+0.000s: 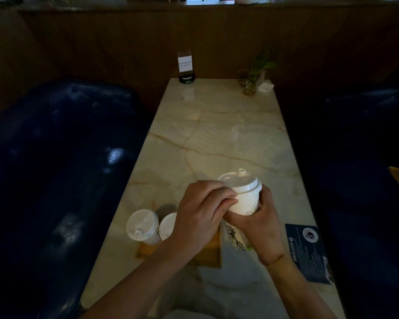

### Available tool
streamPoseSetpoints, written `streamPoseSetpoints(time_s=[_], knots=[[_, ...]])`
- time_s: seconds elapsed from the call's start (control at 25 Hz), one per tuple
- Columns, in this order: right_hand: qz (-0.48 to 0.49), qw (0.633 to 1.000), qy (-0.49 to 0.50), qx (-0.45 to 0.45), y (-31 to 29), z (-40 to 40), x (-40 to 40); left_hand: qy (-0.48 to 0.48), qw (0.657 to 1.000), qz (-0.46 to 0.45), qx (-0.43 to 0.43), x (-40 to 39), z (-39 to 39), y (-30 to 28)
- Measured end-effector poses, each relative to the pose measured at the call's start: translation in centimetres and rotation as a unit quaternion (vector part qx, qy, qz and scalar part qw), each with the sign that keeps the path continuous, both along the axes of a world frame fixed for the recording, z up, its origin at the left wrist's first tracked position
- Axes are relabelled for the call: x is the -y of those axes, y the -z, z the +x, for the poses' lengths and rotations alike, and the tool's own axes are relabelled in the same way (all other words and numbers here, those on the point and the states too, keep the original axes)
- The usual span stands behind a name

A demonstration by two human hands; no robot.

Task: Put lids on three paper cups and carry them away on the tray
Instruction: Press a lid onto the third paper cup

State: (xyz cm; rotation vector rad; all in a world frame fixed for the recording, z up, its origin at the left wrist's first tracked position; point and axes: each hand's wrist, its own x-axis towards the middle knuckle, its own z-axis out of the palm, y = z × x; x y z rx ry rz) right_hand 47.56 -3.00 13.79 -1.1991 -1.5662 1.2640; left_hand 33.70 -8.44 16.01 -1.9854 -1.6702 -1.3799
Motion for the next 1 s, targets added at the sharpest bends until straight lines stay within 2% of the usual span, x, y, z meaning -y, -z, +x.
streamPoseSetpoints(time_s=[0.28, 0.52, 0.76, 0.92, 1.0], knots=[[-0.081, 0.989, -0.090, -0.088, -0.5, 2.0, -0.1, 0.042, 0.997, -0.006, 0.060, 0.7, -0.5, 0.2], [-0.199, 0.946, -0.189, -0.171, -0.1, 3.6, -0.9, 0.080, 0.991, -0.024, 0.105, 0.8, -1.1, 0.3], [-0.181, 0.952, -0.191, -0.154, 0.0, 3.1, -1.8, 0.078, 0.993, 0.014, 0.085, 0.3, -1.7, 1.0], [-0.152, 0.961, -0.182, -0.142, 0.0, 3.0, -1.9, 0.053, 0.998, 0.033, 0.025, 0.0, -1.4, 0.9], [-0.105, 0.976, -0.158, -0.105, 0.1, 2.7, -1.5, 0.036, 0.999, 0.033, -0.004, 0.0, -0.9, 0.5]])
